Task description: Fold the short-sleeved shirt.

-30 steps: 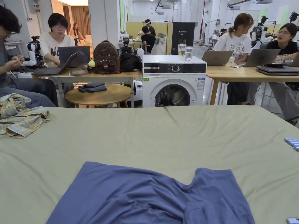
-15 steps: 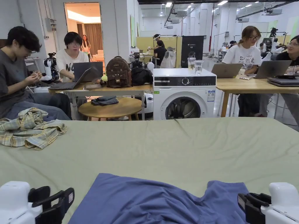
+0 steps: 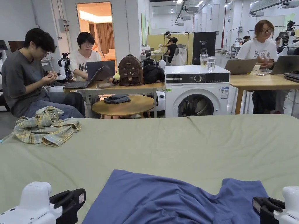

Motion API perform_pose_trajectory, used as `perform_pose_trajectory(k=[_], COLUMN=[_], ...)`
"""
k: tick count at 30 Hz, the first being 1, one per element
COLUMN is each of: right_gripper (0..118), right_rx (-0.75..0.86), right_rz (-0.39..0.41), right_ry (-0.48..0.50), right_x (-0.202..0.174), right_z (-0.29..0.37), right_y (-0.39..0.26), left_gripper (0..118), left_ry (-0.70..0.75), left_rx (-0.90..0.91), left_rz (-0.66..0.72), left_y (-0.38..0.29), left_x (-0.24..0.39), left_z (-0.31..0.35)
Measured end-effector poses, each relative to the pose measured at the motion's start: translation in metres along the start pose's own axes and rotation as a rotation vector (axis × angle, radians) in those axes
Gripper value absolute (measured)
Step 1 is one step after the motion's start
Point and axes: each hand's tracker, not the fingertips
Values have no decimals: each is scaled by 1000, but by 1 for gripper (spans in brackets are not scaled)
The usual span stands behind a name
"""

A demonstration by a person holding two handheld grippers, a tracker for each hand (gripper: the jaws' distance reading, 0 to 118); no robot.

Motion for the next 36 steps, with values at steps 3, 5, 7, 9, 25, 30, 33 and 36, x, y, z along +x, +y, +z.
perform_pose_trajectory(k=[3, 5, 7, 9, 25, 30, 33, 36], right_gripper=[0, 0, 0, 0, 0, 0, 0, 0], right_rx=[-7, -14, -20, -25, -63, -106, -119, -114], right_rz=[-6, -8, -4, -8, -79, -159, -186, -194], right_ry=[-2, -3, -7, -7, 20, 37, 22, -9], right_x=[3, 5, 5, 6, 22, 38, 51, 63], right_z=[2, 2, 2, 2, -13, -25, -27, -27], right_y=[-4, -7, -11, -13, -20, -24, -24, -22], left_gripper=[0, 0, 0, 0, 54, 63, 63, 62], left_ry=[15, 14, 21, 13, -41, 33, 97, 128], left_rx=[-34, -55, -62, -62, -265, -466, -579, -670], left_rz=[-2, 8, 22, 42, -6, 47, 35, 37], left_y=[-18, -23, -21, -9, -7, 6, -41, -74], left_x=[-8, -11, -13, -11, -4, -18, -40, -52], left_z=[-2, 3, 1, 6, -77, -229, -306, -344])
